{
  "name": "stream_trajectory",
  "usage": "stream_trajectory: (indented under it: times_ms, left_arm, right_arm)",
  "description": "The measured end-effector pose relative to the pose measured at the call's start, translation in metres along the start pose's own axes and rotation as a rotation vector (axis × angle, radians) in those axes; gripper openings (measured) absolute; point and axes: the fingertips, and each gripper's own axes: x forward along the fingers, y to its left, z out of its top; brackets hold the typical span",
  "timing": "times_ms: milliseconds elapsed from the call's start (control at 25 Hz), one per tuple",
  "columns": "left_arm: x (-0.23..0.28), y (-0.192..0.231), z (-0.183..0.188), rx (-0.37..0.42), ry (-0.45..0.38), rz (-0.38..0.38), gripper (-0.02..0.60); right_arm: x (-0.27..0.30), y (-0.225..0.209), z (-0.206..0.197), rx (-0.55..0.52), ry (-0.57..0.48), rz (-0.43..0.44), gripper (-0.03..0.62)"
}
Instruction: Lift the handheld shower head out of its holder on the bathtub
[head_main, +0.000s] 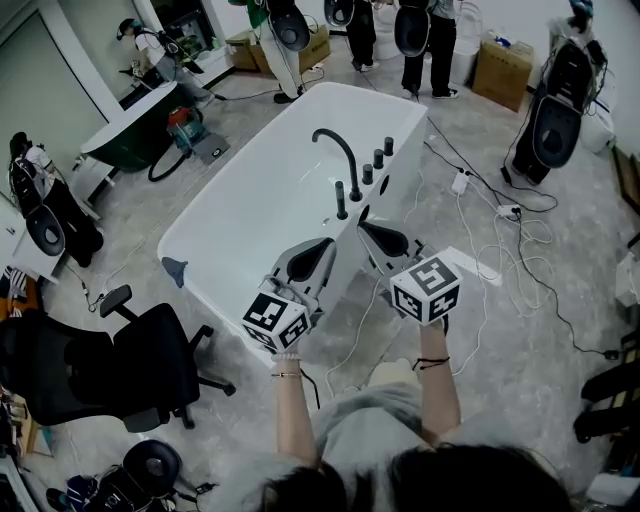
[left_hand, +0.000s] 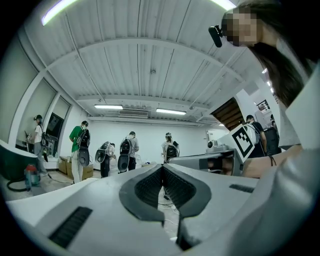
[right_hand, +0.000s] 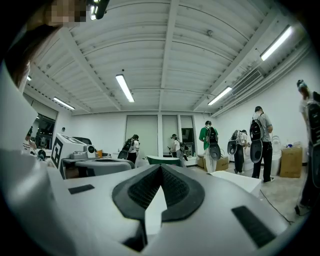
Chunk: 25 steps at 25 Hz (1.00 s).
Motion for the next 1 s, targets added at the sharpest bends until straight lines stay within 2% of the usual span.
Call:
stream_trajectory:
  times_ms: [480,680,840,1000]
  left_arm:
    - [0.075,0.004,-0.007,-0.025,0.021,0.037,0.005]
    - [0.092,0.010,-0.009,-0.036,0.012,0.074,0.005]
    - [0.106,-0.001,-0.018,-0.066,-0.006,0.090,0.005]
    - [0.123,-0.012,-0.029,-0.076,0.023,0.098,0.005]
  right_arm:
    - [0.014,-0.077,0.016,0.000,0.017,0.051,0.000]
    - [0.017,-0.087,0.010,-0.021,0.047,0.090,0.000]
    - [0.004,-0.092,-0.005,-0.053,0.101,0.109,0.000]
    - [-0.006,-0.107,-0.011,-0.039,0.104,0.108,0.000]
